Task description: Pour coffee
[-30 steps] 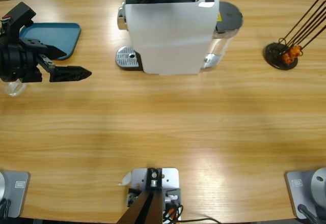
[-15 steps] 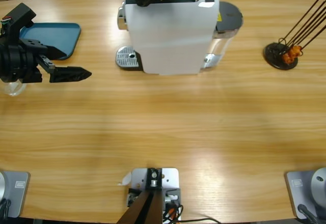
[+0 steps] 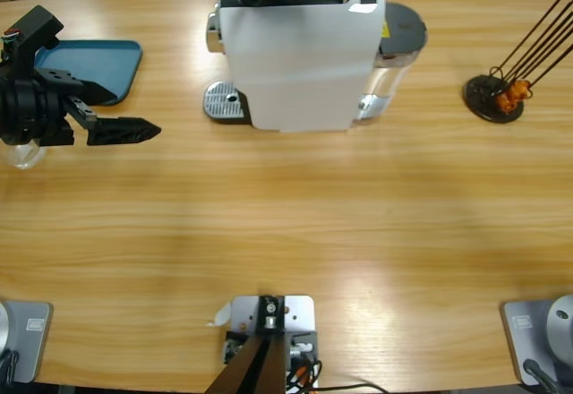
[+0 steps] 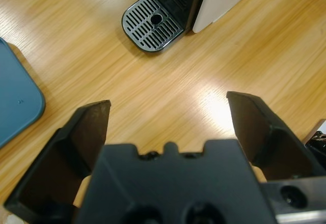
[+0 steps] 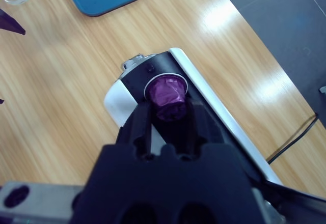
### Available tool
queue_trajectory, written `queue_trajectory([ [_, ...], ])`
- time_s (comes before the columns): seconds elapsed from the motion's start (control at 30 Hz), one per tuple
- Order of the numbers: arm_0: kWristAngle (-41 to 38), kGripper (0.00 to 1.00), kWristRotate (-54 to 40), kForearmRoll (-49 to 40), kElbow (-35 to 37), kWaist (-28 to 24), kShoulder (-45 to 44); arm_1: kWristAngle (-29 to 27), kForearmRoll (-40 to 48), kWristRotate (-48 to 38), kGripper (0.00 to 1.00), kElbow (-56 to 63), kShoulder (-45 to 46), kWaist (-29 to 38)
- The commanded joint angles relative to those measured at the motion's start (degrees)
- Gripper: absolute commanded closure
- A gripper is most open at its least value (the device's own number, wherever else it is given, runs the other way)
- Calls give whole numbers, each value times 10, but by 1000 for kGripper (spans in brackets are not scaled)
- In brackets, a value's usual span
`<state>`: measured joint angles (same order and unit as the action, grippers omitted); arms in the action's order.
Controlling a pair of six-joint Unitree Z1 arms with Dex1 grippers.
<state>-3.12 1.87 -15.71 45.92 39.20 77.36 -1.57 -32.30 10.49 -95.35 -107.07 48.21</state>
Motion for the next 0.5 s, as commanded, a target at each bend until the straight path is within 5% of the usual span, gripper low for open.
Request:
queue_trajectory([
  [0.03,-5,0,9,5,-23,4,-12,13,0,5,846,-11,-31,-2],
  [0.2,-5,0,9,5,-23,4,-11,16,0,12,1000,-11,-30,-3],
  [0.5,-5,0,9,6,-23,4,-9,23,0,15,1000,-6,-32,-7],
])
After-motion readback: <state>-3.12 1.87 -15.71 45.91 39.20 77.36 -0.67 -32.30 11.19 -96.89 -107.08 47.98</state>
